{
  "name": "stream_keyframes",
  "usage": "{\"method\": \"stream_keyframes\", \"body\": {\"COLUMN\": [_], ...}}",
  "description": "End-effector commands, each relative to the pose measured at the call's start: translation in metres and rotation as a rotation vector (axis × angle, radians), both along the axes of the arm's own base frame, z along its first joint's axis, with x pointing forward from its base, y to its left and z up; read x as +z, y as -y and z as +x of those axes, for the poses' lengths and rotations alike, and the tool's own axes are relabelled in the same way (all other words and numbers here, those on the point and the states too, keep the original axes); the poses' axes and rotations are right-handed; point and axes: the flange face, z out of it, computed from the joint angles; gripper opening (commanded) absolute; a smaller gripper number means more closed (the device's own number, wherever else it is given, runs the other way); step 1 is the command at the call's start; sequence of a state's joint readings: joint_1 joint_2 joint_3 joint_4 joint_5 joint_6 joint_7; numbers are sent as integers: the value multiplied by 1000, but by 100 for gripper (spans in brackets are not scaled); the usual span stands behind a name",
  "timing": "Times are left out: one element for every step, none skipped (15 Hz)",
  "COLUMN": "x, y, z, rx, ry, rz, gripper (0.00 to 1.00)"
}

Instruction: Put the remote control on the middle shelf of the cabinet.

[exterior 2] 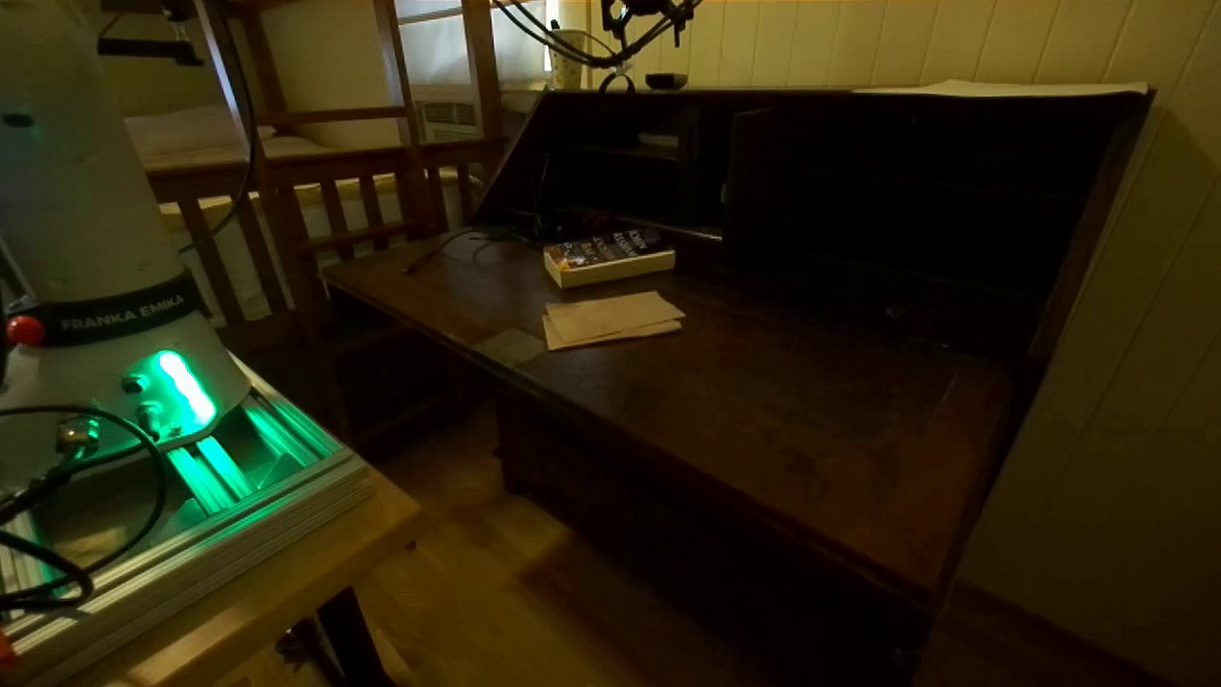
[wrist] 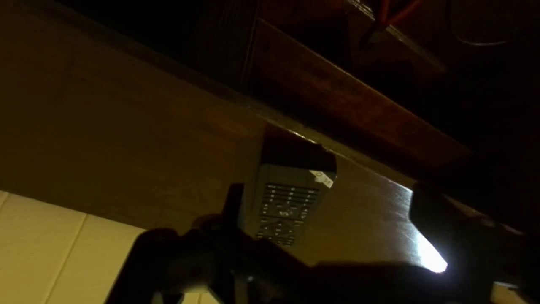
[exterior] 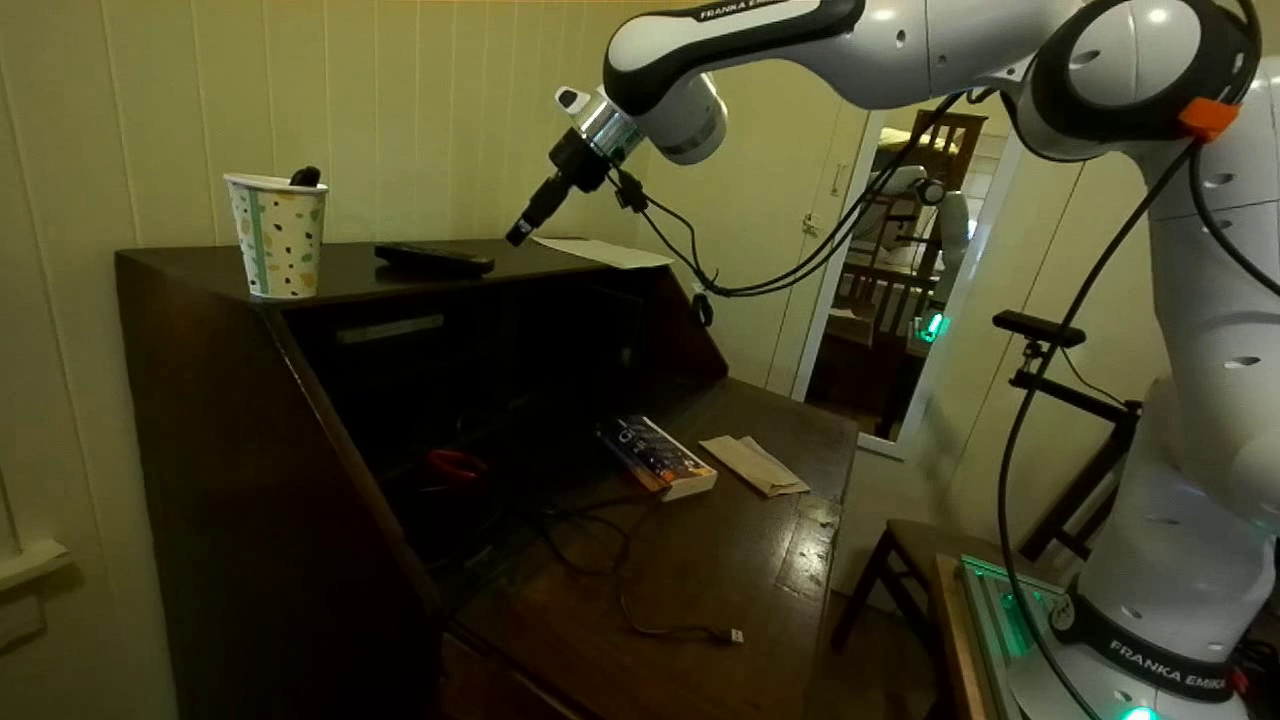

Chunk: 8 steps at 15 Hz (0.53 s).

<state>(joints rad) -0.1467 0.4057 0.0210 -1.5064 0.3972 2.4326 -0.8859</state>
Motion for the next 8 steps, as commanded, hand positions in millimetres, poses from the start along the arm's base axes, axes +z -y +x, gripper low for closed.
{"method": "stream_keyframes", "body": {"x": [-12,-11,-9,-6,-8,-7,-10,-9], "y": [-2,-3,-3,-3,-5,-7,-8,-8], "z": [29,36,43,49,53,56,42,46], "rx": [64,68,61,56,50,44,50,48], "ry": [17,31,54,66,61,54,47,53], "rz": [-52,-71,-90,-78,-72,-63,-62,-59], "gripper": [100,100,100,100,100,100,100,100]}}
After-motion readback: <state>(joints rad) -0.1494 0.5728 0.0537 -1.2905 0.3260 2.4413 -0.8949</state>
